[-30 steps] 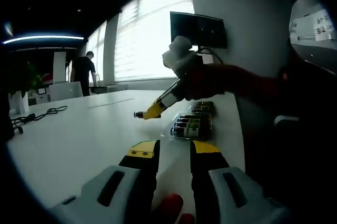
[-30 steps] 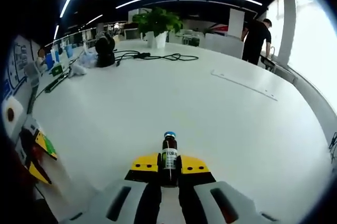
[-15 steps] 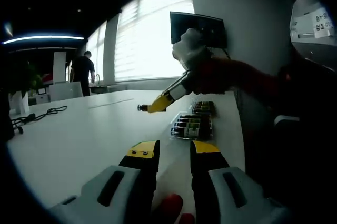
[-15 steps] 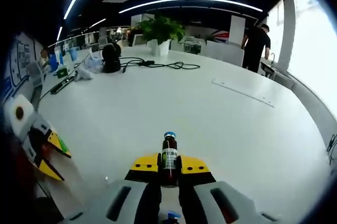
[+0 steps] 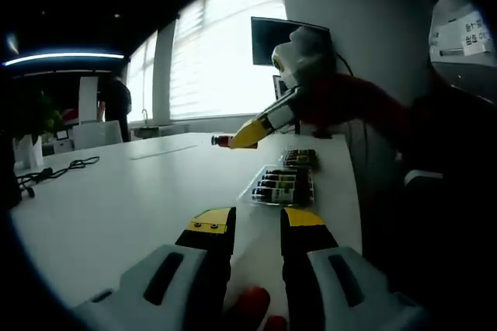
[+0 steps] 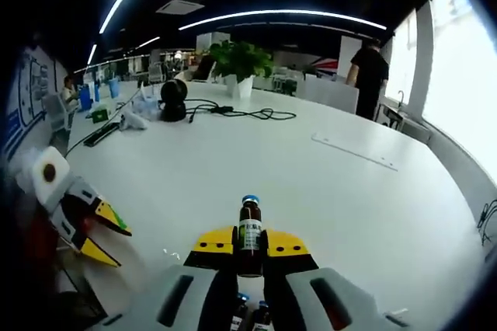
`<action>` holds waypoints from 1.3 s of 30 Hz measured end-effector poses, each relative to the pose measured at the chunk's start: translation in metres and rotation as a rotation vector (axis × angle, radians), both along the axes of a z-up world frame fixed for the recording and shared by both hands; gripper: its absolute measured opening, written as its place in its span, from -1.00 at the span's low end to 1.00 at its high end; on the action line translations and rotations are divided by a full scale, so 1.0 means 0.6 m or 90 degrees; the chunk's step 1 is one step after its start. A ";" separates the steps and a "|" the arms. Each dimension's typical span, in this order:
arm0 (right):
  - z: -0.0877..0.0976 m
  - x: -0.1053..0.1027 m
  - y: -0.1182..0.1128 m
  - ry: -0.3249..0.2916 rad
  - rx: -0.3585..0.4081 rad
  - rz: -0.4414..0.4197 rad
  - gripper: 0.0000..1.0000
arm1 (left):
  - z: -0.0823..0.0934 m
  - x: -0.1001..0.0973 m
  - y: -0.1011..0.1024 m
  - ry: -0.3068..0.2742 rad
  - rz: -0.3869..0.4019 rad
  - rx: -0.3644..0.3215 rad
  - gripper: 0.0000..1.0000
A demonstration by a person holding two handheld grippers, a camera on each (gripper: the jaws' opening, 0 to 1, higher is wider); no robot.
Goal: Grip medicine bottles put into box
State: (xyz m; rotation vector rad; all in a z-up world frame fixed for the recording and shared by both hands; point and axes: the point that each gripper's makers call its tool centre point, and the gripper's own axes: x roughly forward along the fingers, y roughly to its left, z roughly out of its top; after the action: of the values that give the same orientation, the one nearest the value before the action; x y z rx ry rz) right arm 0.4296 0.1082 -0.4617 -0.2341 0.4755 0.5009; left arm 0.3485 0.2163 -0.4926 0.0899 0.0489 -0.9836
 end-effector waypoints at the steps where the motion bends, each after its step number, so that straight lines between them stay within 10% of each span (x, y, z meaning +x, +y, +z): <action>1: 0.001 -0.002 0.000 0.000 0.001 0.000 -0.85 | 0.000 0.000 0.000 0.000 0.000 0.000 -0.65; 39: -0.036 -0.079 0.016 0.034 0.052 -0.014 -0.85 | 0.000 0.001 0.001 0.001 0.001 -0.001 -0.65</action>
State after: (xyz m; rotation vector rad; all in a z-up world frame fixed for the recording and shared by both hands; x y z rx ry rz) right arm 0.3822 0.1177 -0.4836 -0.1368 0.5083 0.5044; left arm 0.3488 0.2168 -0.4927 0.0883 0.0494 -0.9823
